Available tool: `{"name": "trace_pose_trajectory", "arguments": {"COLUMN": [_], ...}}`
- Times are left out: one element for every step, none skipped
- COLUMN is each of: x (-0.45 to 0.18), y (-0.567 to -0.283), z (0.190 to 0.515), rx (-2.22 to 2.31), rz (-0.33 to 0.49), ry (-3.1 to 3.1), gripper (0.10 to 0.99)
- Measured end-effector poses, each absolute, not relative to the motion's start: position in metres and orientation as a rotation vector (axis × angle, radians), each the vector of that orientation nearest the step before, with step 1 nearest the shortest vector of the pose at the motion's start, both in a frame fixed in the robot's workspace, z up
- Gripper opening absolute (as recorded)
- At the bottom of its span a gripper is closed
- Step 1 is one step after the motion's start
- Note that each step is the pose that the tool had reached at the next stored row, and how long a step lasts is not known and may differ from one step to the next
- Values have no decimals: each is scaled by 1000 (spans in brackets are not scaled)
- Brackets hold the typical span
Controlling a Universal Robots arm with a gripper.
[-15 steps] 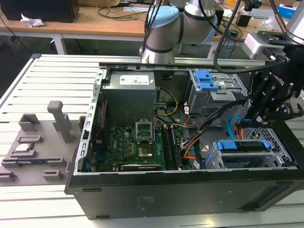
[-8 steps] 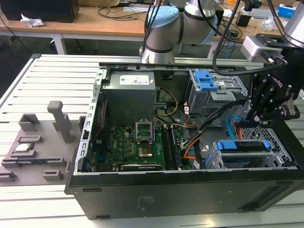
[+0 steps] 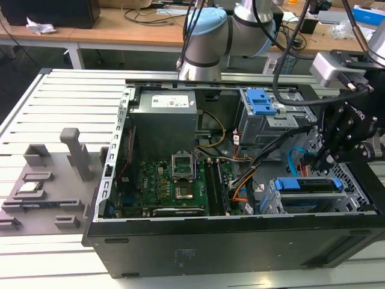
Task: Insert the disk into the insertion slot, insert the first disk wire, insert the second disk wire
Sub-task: 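Insert the first disk wire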
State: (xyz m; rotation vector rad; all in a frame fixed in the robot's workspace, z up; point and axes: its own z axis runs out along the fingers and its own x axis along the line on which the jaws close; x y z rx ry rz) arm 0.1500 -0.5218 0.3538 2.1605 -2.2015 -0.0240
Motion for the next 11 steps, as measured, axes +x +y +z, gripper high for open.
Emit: {"name": "trace_pose_trajectory", "arguments": {"x": [150,150,151,151,152,153,154,155,155,155,155], "y": [-528,-530,-531,-531,-531,-531,-531,-531,-531,-531,-531], "z": [353,352,351,350,350,349,348,347,346,346,345], "rx": [2161,2161,2160,2161,2161,2161,2160,2161,2160,2160,2160], "rz": [-24,-24,-24,-24,-24,-24,-24,-24,-24,-24,-24], "ry": [-2202,-2202,-2202,-2202,-2202,-2202,-2202,-2202,-2202,-2202,-2202], "gripper": [169,169,169,169,169,169,169,169,169,169,169]}}
